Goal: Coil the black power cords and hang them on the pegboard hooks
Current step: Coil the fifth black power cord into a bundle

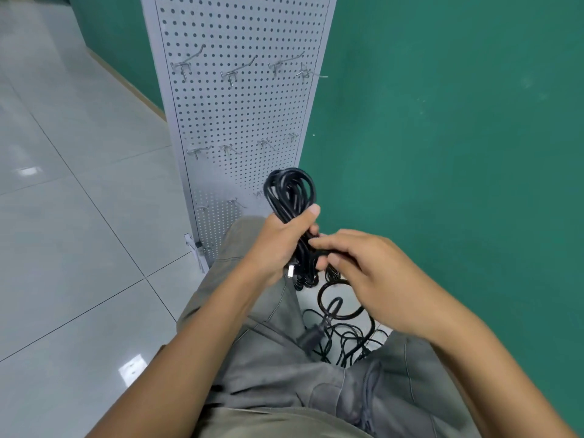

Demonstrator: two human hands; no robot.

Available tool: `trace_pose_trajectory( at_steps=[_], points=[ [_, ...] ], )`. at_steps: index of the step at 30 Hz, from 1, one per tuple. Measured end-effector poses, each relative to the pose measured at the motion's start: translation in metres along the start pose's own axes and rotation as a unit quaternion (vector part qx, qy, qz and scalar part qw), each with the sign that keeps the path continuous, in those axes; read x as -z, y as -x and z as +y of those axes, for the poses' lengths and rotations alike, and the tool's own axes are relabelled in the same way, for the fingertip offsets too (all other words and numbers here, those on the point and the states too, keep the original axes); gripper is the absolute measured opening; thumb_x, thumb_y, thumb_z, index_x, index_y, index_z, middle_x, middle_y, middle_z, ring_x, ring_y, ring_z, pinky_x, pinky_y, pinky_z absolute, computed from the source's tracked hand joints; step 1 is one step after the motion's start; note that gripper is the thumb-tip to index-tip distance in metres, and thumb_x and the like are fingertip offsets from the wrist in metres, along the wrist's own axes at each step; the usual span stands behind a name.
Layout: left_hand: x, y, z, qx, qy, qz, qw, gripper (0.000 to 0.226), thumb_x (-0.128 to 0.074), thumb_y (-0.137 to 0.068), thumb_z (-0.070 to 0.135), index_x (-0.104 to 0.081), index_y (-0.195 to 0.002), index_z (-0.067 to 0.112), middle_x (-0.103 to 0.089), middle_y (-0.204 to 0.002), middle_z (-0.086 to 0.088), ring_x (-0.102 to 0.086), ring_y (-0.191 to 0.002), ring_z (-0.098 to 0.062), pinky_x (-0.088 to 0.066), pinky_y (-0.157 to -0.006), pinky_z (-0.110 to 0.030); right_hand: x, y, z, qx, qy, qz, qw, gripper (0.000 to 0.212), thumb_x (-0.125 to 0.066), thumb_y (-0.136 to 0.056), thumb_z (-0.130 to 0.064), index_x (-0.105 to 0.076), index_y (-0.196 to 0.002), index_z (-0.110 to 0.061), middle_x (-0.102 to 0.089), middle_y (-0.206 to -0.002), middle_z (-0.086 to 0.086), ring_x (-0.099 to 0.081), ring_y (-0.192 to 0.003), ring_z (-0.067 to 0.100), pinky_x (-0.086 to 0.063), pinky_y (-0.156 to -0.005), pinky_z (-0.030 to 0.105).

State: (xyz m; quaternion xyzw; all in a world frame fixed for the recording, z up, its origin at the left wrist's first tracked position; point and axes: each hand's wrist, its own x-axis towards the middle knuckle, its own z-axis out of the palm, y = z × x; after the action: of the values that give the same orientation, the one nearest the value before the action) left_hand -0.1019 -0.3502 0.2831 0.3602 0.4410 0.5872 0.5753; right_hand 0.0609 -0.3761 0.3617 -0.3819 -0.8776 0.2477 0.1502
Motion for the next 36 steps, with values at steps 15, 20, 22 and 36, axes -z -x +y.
trace_pose_trajectory(
  at_steps=[15, 20, 22, 36],
  points=[
    [-0.016, 0.017, 0.000, 0.108, 0.084, -0.292, 0.947, 0.046, -0.074, -0.078, 0.064, -0.065, -0.085, 0.019, -0.057, -0.073, 0.003, -0.072, -0.082, -0.022, -0.061, -0.080, -0.042, 0.020, 0.001, 0.011, -0.105, -0.219, 0.218, 0.945, 0.048, -0.089, -0.070, -0.001, -0.043, -0.087, -0.003, -0.059, -0.059, 0.011, -0.057, -0.036, 0.010, -0.040, -0.039, 0.014],
    [-0.015, 0.016, -0.002, 0.090, 0.039, -0.288, 0.952, 0.032, -0.085, -0.078, 0.028, -0.060, -0.085, 0.009, -0.063, -0.069, 0.002, -0.069, -0.079, -0.024, -0.055, -0.082, -0.045, 0.007, 0.002, 0.041, -0.116, -0.269, 0.199, 0.935, 0.044, -0.092, -0.066, -0.029, -0.053, -0.082, -0.016, -0.060, -0.076, 0.012, -0.043, -0.055, 0.024, -0.035, -0.051, 0.037],
    [-0.016, 0.016, -0.002, 0.086, 0.049, -0.274, 0.957, 0.017, -0.075, -0.080, 0.021, -0.062, -0.074, 0.011, -0.066, -0.069, -0.003, -0.069, -0.077, -0.024, -0.056, -0.078, -0.040, -0.003, 0.005, 0.052, -0.110, -0.326, 0.168, 0.924, 0.034, -0.081, -0.076, -0.032, -0.058, -0.086, -0.010, -0.064, -0.079, 0.024, -0.049, -0.060, 0.027, -0.039, -0.053, 0.037],
    [-0.007, 0.007, 0.004, 0.105, 0.026, -0.143, 0.984, 0.026, -0.056, -0.100, 0.004, -0.056, -0.075, 0.010, -0.055, -0.072, -0.006, -0.068, -0.076, -0.024, -0.061, -0.073, -0.037, -0.020, 0.025, 0.064, -0.153, -0.477, 0.249, 0.829, 0.016, -0.067, -0.087, -0.018, -0.063, -0.090, -0.003, -0.074, -0.093, 0.015, -0.072, -0.092, 0.025, -0.059, -0.089, 0.039]
  ],
)
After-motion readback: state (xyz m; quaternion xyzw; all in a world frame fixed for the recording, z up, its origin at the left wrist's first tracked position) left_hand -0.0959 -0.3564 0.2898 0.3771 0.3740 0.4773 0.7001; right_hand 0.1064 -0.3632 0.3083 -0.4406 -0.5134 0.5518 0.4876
